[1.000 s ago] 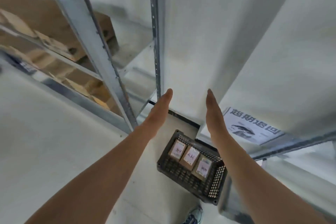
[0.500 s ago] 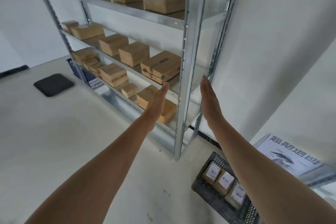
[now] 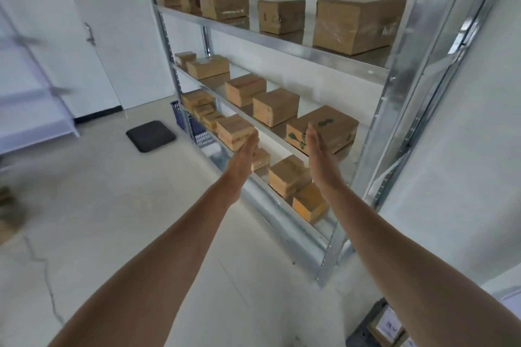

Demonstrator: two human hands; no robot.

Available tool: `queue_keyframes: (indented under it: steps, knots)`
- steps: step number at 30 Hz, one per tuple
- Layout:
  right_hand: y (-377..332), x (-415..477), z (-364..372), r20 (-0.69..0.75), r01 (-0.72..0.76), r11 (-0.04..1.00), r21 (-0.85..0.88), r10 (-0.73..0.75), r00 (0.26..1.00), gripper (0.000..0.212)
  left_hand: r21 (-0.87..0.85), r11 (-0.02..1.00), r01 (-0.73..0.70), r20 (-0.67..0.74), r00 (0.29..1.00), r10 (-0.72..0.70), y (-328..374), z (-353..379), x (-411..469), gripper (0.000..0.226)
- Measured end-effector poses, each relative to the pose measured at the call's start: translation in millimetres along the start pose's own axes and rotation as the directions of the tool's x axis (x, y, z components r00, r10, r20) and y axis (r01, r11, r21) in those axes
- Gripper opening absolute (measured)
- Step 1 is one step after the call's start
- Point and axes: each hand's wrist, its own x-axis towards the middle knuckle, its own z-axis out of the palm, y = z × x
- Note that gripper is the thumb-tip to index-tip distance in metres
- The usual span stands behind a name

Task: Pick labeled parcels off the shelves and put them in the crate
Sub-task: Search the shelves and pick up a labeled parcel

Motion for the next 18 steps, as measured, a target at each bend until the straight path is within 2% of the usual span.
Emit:
queue_keyframes:
  steps: [4, 8, 15, 18]
  knots:
    - [-7.1, 54.3, 31.1, 0.023, -0.052, 0.996, 0.069, 0.05, 0.998, 0.058, 0.011, 1.0, 0.017, -0.024, 1.0, -0.017, 18.5, -30.3, 42.8, 0.064]
    - [-11.9, 100.0, 65.6, 0.068, -0.015, 0.992, 0.128, 0.007, 0.998, 0.058, -0.034, 0.999, 0.034, -0.09, 0.995, -0.037, 27.5, -62.8, 89.3, 0.047]
    - [-11.9, 179.3, 134.8, 0.098, -0.062, 0.988, 0.144, 0.048, 0.994, 0.058, -0.037, 0.998, 0.05, -0.109, 0.993, -0.053, 11.6, -121.7, 176.7, 0.049]
    - [-10.2, 214.1, 166.7, 0.086, -0.089, 0.987, 0.132, 0.078, 0.993, 0.06, -0.057, 0.994, 0.092, -0.088, 0.991, -0.097, 0.8, -149.6, 220.3, 0.041]
